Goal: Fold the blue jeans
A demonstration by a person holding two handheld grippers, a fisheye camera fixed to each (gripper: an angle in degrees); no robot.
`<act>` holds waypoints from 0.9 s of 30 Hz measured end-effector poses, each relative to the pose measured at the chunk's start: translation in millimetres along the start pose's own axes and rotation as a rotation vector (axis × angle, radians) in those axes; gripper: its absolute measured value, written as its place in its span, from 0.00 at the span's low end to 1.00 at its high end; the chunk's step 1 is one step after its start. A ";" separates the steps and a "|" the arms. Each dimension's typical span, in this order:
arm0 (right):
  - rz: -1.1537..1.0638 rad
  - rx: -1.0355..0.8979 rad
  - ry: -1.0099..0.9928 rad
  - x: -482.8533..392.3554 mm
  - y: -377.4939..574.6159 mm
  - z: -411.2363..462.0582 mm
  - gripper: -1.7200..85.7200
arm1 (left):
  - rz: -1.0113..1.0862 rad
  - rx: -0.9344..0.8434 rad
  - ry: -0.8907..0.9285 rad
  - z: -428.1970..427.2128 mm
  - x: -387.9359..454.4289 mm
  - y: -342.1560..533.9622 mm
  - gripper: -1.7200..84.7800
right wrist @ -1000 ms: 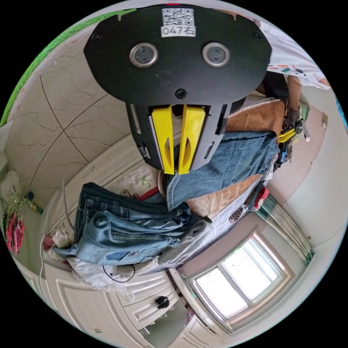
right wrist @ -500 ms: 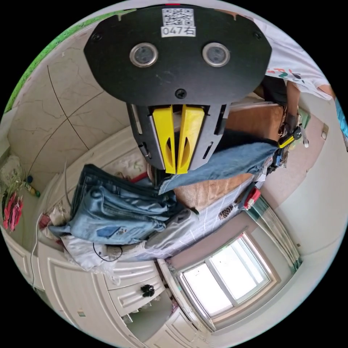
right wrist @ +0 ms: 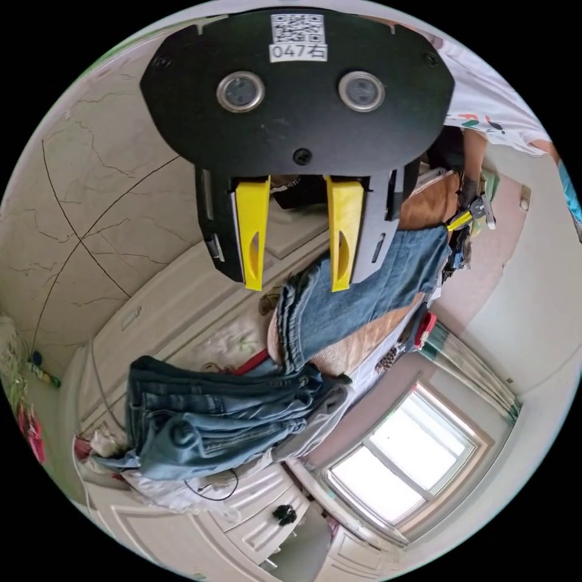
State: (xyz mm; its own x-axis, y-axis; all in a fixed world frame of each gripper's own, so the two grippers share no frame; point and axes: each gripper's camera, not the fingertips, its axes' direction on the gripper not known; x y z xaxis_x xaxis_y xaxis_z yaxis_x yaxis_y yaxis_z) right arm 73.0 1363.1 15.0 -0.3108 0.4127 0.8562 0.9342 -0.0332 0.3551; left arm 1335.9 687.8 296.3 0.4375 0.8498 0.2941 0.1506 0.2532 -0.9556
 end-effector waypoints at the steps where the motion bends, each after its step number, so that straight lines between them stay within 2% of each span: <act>1: -0.021 -0.017 -0.003 -3.3 -5.8 5.5 0.10 | -0.004 0.000 0.003 1.0 -0.1 0.8 0.01; 2: -0.055 -0.041 -0.009 -9.6 -12.0 8.9 0.05 | -0.009 -0.002 0.007 3.5 0.0 2.0 0.01; 6: -0.153 -0.051 0.098 -47.7 -33.1 -12.1 0.03 | -0.015 -0.011 0.017 16.0 -0.5 4.3 0.02; 9: -0.338 0.106 0.164 -110.2 -40.0 -94.4 0.03 | -0.009 0.010 0.043 21.4 -4.4 7.2 0.02; 10: -0.353 0.133 0.259 -110.4 -35.0 -112.1 0.03 | -0.007 0.027 0.056 20.8 -6.4 9.0 0.03; 12: -0.266 0.053 0.335 -64.8 -32.7 -98.0 0.02 | -0.003 0.119 0.192 20.7 -23.0 17.8 0.05; 14: -0.093 -0.122 0.318 10.8 -28.5 -67.4 0.02 | -0.025 0.181 0.320 30.8 -45.4 22.9 0.08; 16: -0.032 -0.087 0.281 38.5 -20.0 -72.0 0.02 | -0.041 0.215 0.445 52.3 -71.2 24.3 0.11; 19: -0.002 -0.050 0.221 64.9 -18.2 -89.9 0.02 | -0.127 0.163 0.658 111.8 -119.6 21.7 0.13; 20: 0.019 -0.040 0.189 78.1 -19.9 -98.8 0.02 | -0.205 0.207 0.756 130.3 -144.1 30.9 0.12; 23: 0.070 -0.023 0.099 110.4 -28.6 -123.5 0.02 | -0.461 0.515 0.987 157.8 -212.3 91.0 0.09; 24: 0.073 -0.018 0.086 114.9 -31.0 -128.6 0.02 | -0.605 0.550 0.993 174.5 -235.3 118.8 0.10; 25: 0.075 -0.012 0.070 122.0 -37.0 -138.1 0.02 | -0.701 0.524 0.951 184.2 -245.7 133.5 0.11; 27: 0.073 -0.018 0.064 129.6 -49.3 -150.0 0.02 | -1.021 0.362 0.649 213.2 -273.9 186.5 0.15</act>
State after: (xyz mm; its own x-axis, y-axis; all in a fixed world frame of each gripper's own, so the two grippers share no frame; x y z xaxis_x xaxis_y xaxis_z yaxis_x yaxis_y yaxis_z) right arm -39.5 1281.7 164.7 -0.2527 0.3494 0.9023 0.9519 -0.0774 0.2966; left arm 1055.2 600.9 33.8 0.6347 -0.1637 0.7552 0.4698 0.8577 -0.2089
